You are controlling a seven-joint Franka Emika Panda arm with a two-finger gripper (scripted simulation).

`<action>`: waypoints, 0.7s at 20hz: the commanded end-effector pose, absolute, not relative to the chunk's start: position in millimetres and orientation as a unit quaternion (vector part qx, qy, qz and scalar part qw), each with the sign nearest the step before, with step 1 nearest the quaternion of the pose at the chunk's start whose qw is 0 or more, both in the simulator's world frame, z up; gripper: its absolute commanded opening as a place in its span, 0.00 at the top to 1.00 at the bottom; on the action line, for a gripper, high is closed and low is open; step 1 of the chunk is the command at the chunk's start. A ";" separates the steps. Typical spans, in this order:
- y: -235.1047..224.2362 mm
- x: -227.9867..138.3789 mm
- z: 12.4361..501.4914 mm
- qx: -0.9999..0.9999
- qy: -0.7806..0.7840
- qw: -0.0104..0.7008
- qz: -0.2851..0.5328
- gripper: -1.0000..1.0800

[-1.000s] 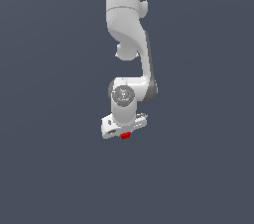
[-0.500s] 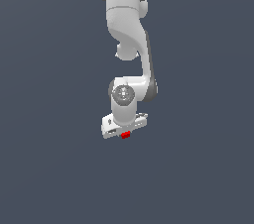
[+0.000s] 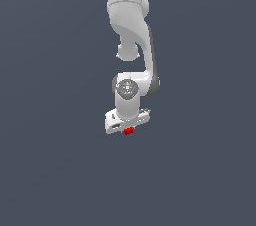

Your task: Pick up the red cube and move it to a goal position.

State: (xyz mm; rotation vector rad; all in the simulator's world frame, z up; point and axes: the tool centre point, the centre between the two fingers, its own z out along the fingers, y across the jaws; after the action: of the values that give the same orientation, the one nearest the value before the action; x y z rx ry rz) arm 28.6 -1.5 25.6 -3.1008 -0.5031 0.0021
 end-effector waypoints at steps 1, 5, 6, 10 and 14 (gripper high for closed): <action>2.5 18.5 28.6 -0.987 -0.160 0.000 0.000 1.00; 10.8 -3.2 34.1 -0.987 -0.160 0.000 0.000 1.00; 13.1 -9.3 35.6 -0.987 -0.160 0.000 0.000 1.00; 22.8 -34.5 42.1 -0.987 -0.160 0.000 0.000 1.00; 31.9 -57.6 48.3 -0.987 -0.160 0.000 0.000 1.00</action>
State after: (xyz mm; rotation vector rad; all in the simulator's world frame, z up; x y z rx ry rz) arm -48.9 28.6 45.6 -3.1009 -0.5038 0.0016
